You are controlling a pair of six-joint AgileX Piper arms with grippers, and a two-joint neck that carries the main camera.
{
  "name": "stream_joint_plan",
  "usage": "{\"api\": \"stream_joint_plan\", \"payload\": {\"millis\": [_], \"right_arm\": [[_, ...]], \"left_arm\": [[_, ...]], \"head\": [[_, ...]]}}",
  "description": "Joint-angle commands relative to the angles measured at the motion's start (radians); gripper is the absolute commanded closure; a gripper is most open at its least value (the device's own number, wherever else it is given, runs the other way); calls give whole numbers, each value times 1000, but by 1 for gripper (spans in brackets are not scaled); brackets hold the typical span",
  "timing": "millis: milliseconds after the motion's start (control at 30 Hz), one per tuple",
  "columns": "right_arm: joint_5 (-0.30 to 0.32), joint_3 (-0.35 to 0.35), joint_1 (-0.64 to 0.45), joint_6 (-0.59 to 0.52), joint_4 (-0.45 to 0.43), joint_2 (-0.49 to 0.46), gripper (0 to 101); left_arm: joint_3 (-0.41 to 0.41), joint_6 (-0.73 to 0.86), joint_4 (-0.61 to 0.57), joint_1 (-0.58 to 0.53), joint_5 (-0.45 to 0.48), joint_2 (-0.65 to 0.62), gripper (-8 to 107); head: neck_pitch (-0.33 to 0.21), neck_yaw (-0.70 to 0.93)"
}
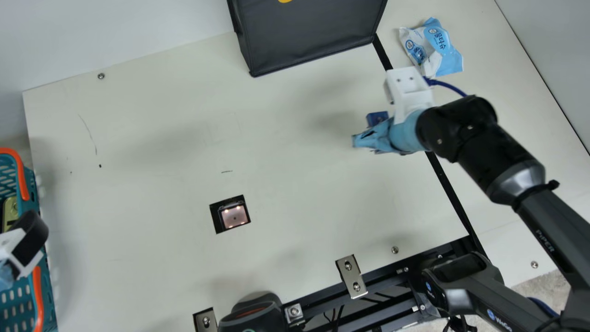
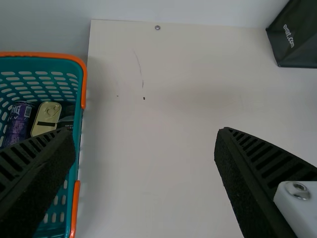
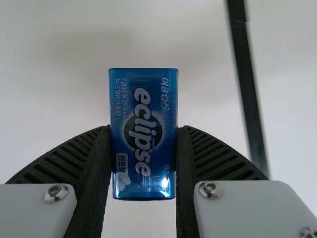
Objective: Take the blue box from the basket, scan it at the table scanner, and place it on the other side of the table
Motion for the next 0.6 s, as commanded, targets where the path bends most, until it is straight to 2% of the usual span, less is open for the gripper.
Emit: {"api": "stream_joint_plan", "payload": {"millis": [0,300,567], "right_arm": [[2,-7,-171,-127,28,8,101],[1,-99,-462,-403,113,111,101],[-8,-232,-604,-576,137,249,101]], "left_arm": [[0,0,0,0,0,0,9],[0,0,0,0,0,0,9],[0,0,0,0,0,0,9]], "head": [[-26,-2],[-26,-2],[-26,-2]]}}
